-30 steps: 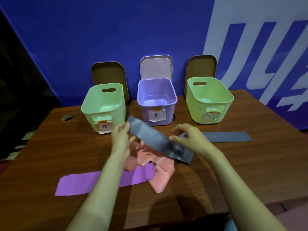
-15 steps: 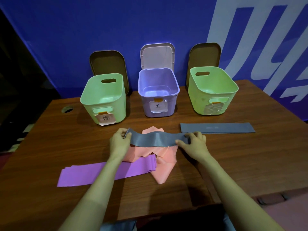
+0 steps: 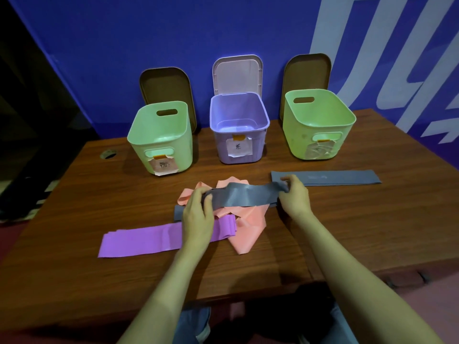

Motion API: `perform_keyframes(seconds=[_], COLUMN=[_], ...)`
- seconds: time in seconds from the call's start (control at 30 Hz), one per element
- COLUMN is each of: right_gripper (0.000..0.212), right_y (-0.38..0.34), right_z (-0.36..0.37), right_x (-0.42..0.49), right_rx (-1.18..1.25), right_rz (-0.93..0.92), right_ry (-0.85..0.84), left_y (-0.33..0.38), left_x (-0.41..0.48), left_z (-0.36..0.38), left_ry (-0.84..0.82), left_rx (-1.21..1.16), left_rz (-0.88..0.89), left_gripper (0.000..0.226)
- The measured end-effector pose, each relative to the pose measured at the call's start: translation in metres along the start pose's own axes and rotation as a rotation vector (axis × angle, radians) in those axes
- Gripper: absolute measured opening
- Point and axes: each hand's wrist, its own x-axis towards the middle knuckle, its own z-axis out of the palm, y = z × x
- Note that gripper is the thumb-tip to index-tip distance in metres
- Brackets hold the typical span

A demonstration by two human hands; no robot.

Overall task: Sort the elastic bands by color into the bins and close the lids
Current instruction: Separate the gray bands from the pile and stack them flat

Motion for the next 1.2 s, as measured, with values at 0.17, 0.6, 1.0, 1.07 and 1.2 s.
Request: perform_keyframes(seconds=[0.17,0.6,1.0,1.07,1.2], right_gripper=[0.032,0.039,0.032,0.019,0.018], right_y=[-0.01,0.063,0.137,0.141,0.141], right_z=[-0.033,-0.136,-0.148,-0.146,-0.145], right_x=[-0.026,0.045,0.085,0.09,0.098], right_rx=[0.158,0.234,0.125,0.088,0.082], right_rz=[-0.245,-0.05,0.186,0.16,0.125], right_ry=[0.194,0.479,0.371,0.372,0.389], left_y=[0.024,0.087,0.069,0.067,0.062], left_x=[0.004,0.069,0.078,0.078,0.078], left_z=[0.0,0.123,0.2,0.202,0.205], left_ry=[0.105,-0.043,-0.265,-0.259,-0.238], left_rx=[-0.152,-0.361,-0.071,-0.051,-0.027], left_rz=[-0.017,-0.152,-0.326,-0.313,-0.287], left_gripper=[0.015,0.005,0.007,0.006,0.008])
